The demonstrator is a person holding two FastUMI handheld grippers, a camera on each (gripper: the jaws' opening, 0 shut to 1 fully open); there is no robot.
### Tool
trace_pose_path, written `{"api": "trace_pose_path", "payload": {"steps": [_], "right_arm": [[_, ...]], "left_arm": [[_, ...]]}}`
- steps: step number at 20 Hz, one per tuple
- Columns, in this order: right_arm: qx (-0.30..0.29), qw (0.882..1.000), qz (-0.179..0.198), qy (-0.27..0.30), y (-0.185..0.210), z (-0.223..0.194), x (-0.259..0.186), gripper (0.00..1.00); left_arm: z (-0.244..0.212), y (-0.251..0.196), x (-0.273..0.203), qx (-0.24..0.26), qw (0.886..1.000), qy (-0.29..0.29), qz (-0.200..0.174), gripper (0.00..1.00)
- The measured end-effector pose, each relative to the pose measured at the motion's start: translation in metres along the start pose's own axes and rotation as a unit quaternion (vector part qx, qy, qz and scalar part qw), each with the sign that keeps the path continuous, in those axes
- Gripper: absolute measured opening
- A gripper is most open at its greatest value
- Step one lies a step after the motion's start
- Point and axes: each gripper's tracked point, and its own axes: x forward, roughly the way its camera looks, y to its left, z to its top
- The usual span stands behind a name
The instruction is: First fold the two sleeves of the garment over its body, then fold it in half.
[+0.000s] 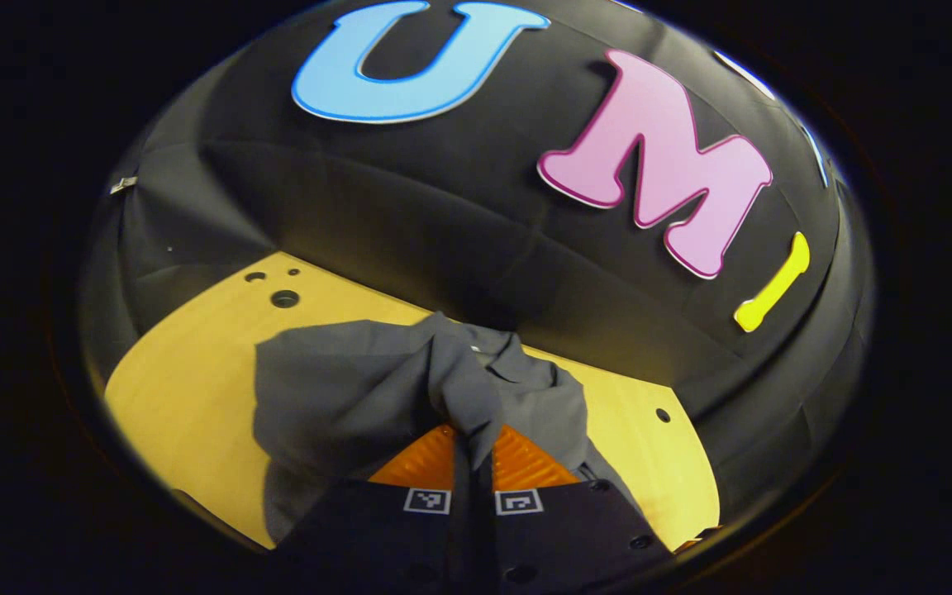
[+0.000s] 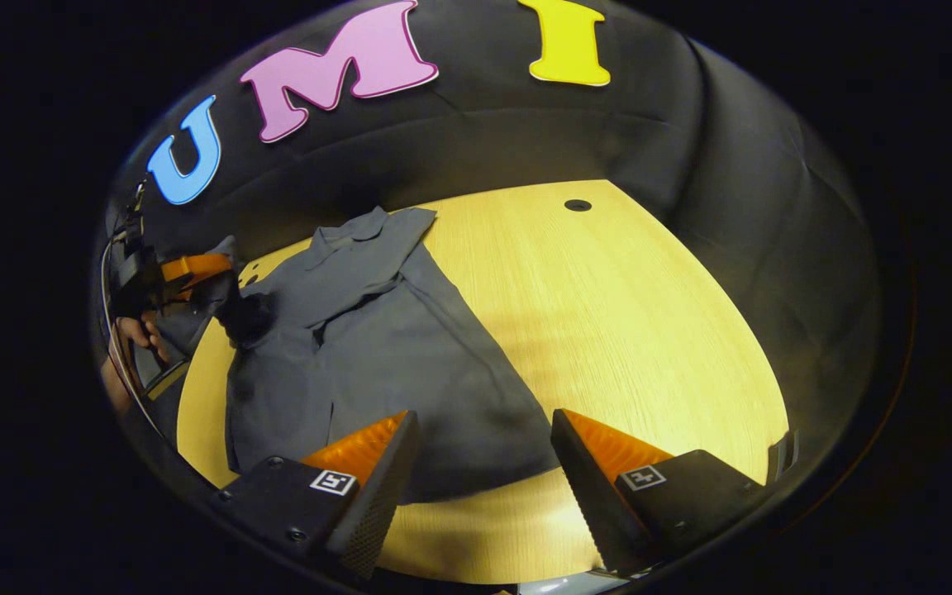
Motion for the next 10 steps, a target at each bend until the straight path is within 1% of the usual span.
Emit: {"api": "trace_pose_path", "payload": {"steps": [3, 4, 5, 6, 8, 10], "right_arm": [[0.003, 1.000, 0.000, 0.009, -0.004, -0.001, 0.007, 0.99], [0.004, 1.000, -0.001, 0.012, -0.007, -0.003, 0.010, 0.99], [0.005, 1.000, -0.002, 0.012, -0.008, -0.002, 0.012, 0.99], [0.007, 1.000, -0.002, 0.013, -0.011, -0.001, 0.013, 0.99], [0.011, 1.000, -0.003, 0.017, -0.015, -0.001, 0.018, 0.99], [0.014, 1.000, -0.001, 0.025, -0.017, -0.001, 0.024, 0.99]], "left_arm": [[-0.010, -0.036, 0.025, 0.010, 0.999, 0.017, -0.028, 0.06], [-0.014, -0.048, 0.033, 0.009, 0.999, 0.024, -0.040, 0.02], [-0.017, -0.060, 0.042, 0.006, 0.998, 0.029, -0.051, 0.05], [-0.020, -0.071, 0.050, 0.005, 0.998, 0.034, -0.059, 0.06], [-0.027, -0.089, 0.069, 0.011, 0.997, 0.042, -0.069, 0.06], [-0.036, -0.101, 0.086, 0.016, 0.996, 0.052, -0.070, 0.05]]}}
